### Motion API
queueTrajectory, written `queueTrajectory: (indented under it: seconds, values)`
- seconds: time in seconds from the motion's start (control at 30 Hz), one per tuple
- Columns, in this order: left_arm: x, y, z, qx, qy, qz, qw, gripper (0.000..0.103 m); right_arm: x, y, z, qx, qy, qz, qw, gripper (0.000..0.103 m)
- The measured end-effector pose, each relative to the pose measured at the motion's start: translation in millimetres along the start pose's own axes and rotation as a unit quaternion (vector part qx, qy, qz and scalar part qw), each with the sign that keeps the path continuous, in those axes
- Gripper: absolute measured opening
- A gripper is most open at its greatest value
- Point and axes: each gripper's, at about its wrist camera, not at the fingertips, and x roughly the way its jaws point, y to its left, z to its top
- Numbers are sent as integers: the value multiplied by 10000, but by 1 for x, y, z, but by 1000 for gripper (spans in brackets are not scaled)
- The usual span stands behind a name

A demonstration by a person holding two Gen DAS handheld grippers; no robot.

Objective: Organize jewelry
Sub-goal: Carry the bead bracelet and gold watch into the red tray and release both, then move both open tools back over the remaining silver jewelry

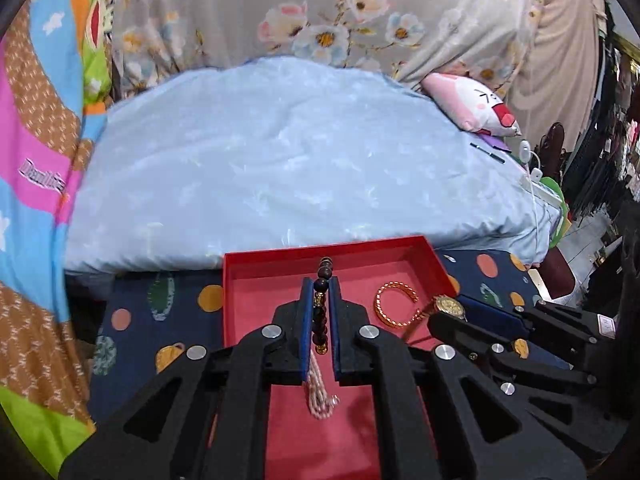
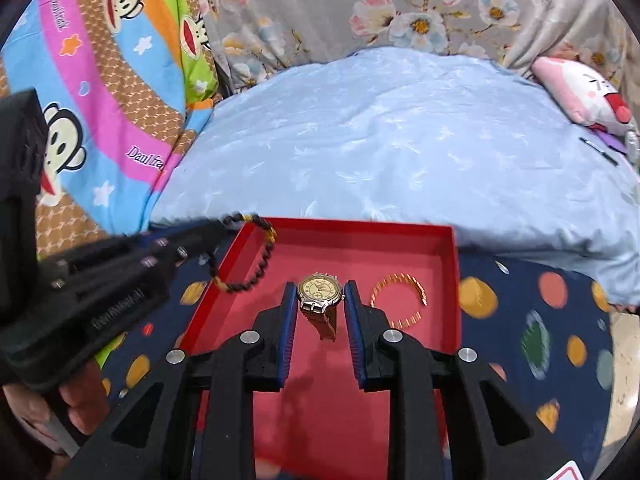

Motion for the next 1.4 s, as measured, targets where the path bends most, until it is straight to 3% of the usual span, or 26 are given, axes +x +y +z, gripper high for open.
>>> queueTrajectory:
  seconds: [0.23, 0.53, 0.67, 0.7, 0.73, 0.97, 1.07, 1.4]
  values:
    - [59, 27, -4, -150, 534, 60, 9984, 7, 65, -6, 12, -86, 383, 36, 9992, 22]
    - [75, 44, -6, -123, 595, 525, 9968, 8, 113, -9, 5, -207, 984, -186, 9948, 22]
    - [79, 51, -4, -227, 613, 619, 9959, 30, 122, -6, 3, -320, 1206, -223, 9919, 25]
    - [75, 52, -4, -241, 563, 653, 9960, 31, 120, -5, 4, -337, 1158, -248, 9924, 31]
    - [71, 53, -3, -252, 514, 665, 9961, 32, 114, -4, 5, -379, 1054, -358, 9931, 37]
    - [15, 59, 1, -378, 116, 769, 9963, 40, 37, -10, 2, -242, 392, -552, 9974, 39]
    - [-17, 60, -10, -389, -48, 896, 9952, 44, -3, -11, -12, -154, 212, -553, 9981, 45]
    - [-96, 38, -88, -500, -13, 850, 9951, 45, -99, 4, -94, -75, 41, -914, 9958, 47]
